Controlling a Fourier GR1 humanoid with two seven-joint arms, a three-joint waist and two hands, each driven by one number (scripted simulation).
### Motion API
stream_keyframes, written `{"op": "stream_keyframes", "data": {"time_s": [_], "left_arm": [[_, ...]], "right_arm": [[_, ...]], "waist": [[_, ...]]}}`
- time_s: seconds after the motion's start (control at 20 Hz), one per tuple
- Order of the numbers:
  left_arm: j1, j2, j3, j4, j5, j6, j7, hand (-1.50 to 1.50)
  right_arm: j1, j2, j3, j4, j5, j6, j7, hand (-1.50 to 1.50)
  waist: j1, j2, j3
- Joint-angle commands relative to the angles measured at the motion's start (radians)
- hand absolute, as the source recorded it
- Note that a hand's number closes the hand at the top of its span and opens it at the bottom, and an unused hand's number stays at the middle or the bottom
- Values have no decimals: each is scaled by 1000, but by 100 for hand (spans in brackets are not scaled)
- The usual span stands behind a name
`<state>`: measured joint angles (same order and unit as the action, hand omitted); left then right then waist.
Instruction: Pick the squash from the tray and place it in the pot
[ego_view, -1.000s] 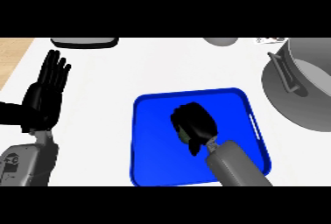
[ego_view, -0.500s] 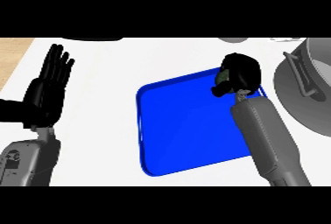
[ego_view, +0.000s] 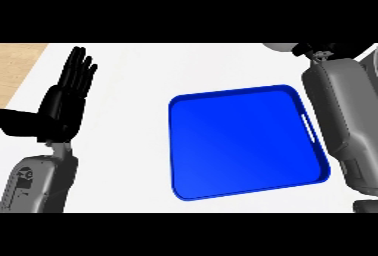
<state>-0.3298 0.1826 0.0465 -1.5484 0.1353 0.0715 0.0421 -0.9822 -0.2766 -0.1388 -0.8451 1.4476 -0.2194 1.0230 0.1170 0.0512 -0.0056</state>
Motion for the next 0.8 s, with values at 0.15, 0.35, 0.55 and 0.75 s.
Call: {"op": "stream_keyframes", "data": {"time_s": [0.15, 0.35, 0.55, 0.75], "left_arm": [[-31, -8, -10, 19, -4, 1, 9, 0], [-39, 1, 12, 31, -9, 20, 21, 0], [-28, 8, 37, 59, 3, 18, 17, 0], [53, 0, 24, 3, -1, 13, 2, 0]], "right_arm": [[-129, -78, -18, 145, 254, -72, 307, 150], [-180, -96, -63, 200, 320, -30, 363, 150], [-154, -82, -126, 235, 330, -58, 388, 150], [-125, -89, -174, 257, 344, -77, 375, 150]], "waist": [[1, -2, 4], [-27, -17, 5], [-62, -26, 6], [-69, -39, 6]]}}
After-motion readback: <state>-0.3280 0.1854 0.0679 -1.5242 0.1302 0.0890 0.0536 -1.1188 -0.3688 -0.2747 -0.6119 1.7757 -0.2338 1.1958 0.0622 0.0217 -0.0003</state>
